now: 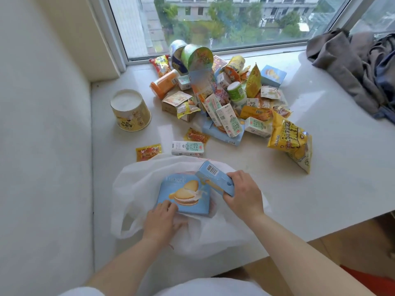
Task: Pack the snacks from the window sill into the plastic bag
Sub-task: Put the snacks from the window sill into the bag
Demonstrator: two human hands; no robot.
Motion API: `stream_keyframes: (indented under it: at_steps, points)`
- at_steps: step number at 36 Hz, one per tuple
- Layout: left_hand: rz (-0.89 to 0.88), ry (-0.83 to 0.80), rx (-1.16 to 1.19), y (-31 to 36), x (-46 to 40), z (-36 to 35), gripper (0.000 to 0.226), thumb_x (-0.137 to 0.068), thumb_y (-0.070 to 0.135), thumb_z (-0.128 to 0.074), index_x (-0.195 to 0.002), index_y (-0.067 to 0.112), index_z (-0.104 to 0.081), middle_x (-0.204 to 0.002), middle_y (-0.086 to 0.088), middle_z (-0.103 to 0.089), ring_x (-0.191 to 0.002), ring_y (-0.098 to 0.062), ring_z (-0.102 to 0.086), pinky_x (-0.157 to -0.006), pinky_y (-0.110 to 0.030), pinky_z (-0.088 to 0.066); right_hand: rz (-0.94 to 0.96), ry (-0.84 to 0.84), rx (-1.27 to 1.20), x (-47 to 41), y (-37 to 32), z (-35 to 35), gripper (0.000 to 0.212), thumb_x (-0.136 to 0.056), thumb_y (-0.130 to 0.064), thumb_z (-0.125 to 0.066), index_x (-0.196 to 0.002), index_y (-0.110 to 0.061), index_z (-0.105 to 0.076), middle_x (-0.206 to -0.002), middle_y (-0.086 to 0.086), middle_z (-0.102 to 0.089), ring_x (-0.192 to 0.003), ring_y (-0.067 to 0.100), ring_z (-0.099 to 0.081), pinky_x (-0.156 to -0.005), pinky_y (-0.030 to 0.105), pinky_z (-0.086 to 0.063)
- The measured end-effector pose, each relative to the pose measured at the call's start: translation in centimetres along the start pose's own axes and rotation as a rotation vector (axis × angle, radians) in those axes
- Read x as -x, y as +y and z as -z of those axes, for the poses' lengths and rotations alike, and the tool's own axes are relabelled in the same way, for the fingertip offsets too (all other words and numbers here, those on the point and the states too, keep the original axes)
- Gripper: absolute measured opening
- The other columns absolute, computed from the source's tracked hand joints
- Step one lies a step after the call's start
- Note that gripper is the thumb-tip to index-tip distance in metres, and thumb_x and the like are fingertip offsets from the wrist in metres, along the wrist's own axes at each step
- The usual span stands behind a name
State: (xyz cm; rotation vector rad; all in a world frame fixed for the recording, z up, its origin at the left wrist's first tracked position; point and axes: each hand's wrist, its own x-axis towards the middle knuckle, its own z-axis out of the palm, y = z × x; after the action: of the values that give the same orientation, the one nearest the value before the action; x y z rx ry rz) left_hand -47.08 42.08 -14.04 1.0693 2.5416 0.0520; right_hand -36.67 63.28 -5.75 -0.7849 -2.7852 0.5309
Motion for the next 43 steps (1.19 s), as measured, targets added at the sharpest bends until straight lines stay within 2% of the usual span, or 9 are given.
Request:
stream_keyframes:
  at_steps: [7, 12, 17, 21, 24, 28, 34, 37, 43]
  points:
    - [0.186, -0.170, 0.182, -0.8, 1.4, -0.1, 0.044, -0.083, 0.014, -0.049, -0.125, 0.025, -0.044, -0.116, -0.005, -0.058, -0.100, -0.029, -0.058, -0.075, -0.034, -0.044, 0.233, -0.023, 0.155, -0.8, -2.3, -1.0, 0.043, -0.042, -0.012, -0.085, -0.079, -0.008, -0.066, -0.073, 0.008, -0.061, -0.060, 0.028, -0.058, -0.045, 0.035, -0.046]
    - [-0.085, -0.223, 0.377, -1.4, 3.4, 1.0, 0.035, -0.086, 0.022, -0.055, -0.117, 0.035, -0.063, -0.122, 0.011, -0.057, -0.108, -0.016, -0.055, -0.078, -0.018, -0.037, 0.269, -0.097, 0.220, -1.4, -2.9, -1.7, 0.041, -0.044, -0.014, -0.083, -0.081, -0.009, -0.065, -0.076, 0.008, -0.061, -0.064, 0.028, -0.057, -0.048, 0.035, -0.045]
    - [-0.412, -0.272, 0.311, -1.0, 5.4, 2.7, 0.027, -0.087, 0.017, -0.056, -0.103, 0.030, -0.073, -0.100, 0.000, -0.055, -0.091, -0.013, -0.051, -0.073, -0.017, -0.029, 0.217, -0.366, 0.279, -1.9, -3.1, -3.1, 0.046, -0.076, -0.031, -0.061, -0.119, -0.022, -0.047, -0.115, -0.001, -0.049, -0.104, 0.023, -0.044, -0.077, 0.031, -0.034]
    - [-0.570, -0.344, 0.231, -0.2, 6.2, 4.1, 0.026, -0.087, 0.020, -0.052, -0.100, 0.029, -0.073, -0.118, 0.003, -0.053, -0.112, -0.012, -0.044, -0.097, -0.024, -0.030, 0.195, -0.518, 0.245, -2.0, -3.5, -3.5, 0.063, -0.074, -0.044, -0.063, -0.130, -0.028, -0.040, -0.121, -0.001, -0.045, -0.109, 0.023, -0.041, -0.084, 0.034, -0.039]
    - [-0.448, -0.474, 0.300, 0.4, 6.3, 5.0, 0.024, -0.083, 0.018, -0.051, -0.093, 0.024, -0.072, -0.124, 0.009, -0.055, -0.115, -0.007, -0.045, -0.097, -0.016, -0.031, 0.203, -0.702, 0.184, -1.5, -3.5, -3.6, 0.070, -0.071, -0.055, -0.065, -0.132, -0.030, -0.041, -0.126, 0.000, -0.040, -0.117, 0.024, -0.038, -0.094, 0.038, -0.040]
    - [-0.237, -0.653, 0.266, 0.7, 5.5, 6.7, 0.023, -0.081, 0.028, -0.051, -0.094, 0.024, -0.069, -0.105, 0.003, -0.064, -0.097, -0.018, -0.057, -0.082, -0.029, -0.045, 0.204, -0.859, 0.268, -0.4, -3.5, -4.1, 0.049, -0.085, -0.057, -0.048, -0.128, -0.034, -0.049, -0.137, -0.001, -0.036, -0.125, 0.024, -0.036, -0.099, 0.039, -0.037]
    - [-0.136, -0.282, 0.155, 1.7, 2.6, 7.5, 0.027, -0.091, 0.034, -0.043, -0.112, 0.029, -0.059, -0.115, 0.006, -0.059, -0.107, -0.018, -0.054, -0.082, -0.029, -0.039, 0.157, -0.744, 0.354, 0.5, -3.5, -4.5, 0.035, -0.090, -0.037, -0.046, -0.123, -0.025, -0.049, -0.126, 0.002, -0.042, -0.115, 0.024, -0.040, -0.087, 0.040, -0.037]
    - [-0.178, -0.107, -0.024, 1.7, 0.3, 7.2, 0.033, -0.093, 0.028, -0.041, -0.122, 0.026, -0.055, -0.127, 0.005, -0.052, -0.121, -0.018, -0.044, -0.101, -0.034, -0.030, 0.037, -0.644, 0.409, 1.1, -3.6, -4.8, 0.045, -0.088, -0.041, -0.047, -0.126, -0.017, -0.040, -0.123, 0.005, -0.041, -0.111, 0.027, -0.040, -0.081, 0.040, -0.038]
    - [-0.194, -0.144, -0.149, 2.7, -3.6, 6.3, 0.056, -0.092, 0.052, -0.040, -0.144, 0.036, -0.026, -0.153, 0.008, -0.022, -0.144, -0.020, -0.005, -0.109, -0.062, 0.007, -0.185, -0.658, 0.504, 2.2, -1.9, -4.4, 0.087, -0.077, -0.050, -0.056, -0.146, -0.020, -0.012, -0.134, 0.006, -0.031, -0.120, 0.031, -0.036, -0.094, 0.049, -0.032]
